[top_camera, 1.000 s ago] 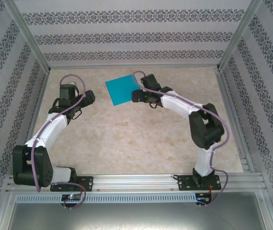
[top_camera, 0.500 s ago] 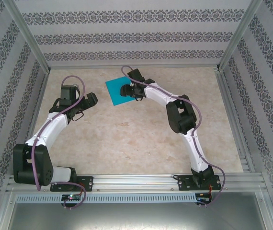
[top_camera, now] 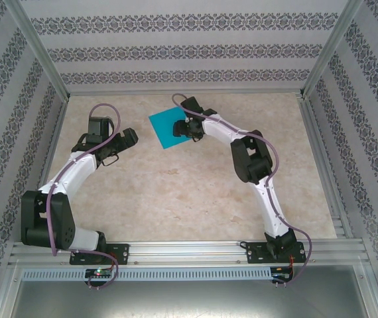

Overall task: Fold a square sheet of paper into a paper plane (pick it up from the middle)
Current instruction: Move the square sheet of paper to the center of the table.

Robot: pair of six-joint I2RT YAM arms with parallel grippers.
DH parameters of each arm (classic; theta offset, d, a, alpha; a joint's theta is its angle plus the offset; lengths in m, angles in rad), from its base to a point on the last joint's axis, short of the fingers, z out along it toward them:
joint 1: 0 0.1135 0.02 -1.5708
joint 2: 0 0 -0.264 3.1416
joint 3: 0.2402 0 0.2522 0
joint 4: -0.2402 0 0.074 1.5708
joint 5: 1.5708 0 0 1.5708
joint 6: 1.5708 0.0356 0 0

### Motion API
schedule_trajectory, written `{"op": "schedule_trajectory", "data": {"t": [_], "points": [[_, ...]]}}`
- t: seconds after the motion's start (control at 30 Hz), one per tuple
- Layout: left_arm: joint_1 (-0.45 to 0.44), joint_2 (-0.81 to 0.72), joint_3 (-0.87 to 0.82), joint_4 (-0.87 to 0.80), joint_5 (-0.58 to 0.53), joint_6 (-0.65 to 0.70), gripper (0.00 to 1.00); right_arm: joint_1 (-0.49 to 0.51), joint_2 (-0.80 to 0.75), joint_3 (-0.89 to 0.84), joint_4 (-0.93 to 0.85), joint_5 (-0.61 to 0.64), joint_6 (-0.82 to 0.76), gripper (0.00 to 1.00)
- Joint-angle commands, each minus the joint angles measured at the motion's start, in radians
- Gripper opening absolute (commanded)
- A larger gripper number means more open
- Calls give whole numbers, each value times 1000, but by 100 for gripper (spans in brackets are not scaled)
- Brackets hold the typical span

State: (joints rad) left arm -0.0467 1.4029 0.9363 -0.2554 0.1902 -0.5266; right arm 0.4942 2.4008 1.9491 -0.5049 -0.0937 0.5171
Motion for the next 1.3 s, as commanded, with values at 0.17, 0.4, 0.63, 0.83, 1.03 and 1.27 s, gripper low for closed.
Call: {"op": "schedule_trajectory", "data": {"t": [0.17, 0.4, 0.63, 0.83, 1.03, 1.27], "points": [[-21, 40, 18, 11, -5, -33, 100, -81, -231, -424, -80, 5, 0, 71], [-32, 67, 16, 21, 11, -41, 100, -100, -515, -808, -83, 10, 66, 71], [-51, 97, 16, 47, 29, -56, 100, -65, -673, -829, -204, 104, 10, 73], [-67, 105, 29, 39, 39, -83, 100, -63, -571, -613, -247, 109, -135, 82], [-81, 109, 12, 57, 72, -110, 100, -110, -401, -470, -227, 48, -106, 83], [-103, 126, 9, 64, 88, -147, 100, -129, -342, -472, -209, 68, -23, 83]]}}
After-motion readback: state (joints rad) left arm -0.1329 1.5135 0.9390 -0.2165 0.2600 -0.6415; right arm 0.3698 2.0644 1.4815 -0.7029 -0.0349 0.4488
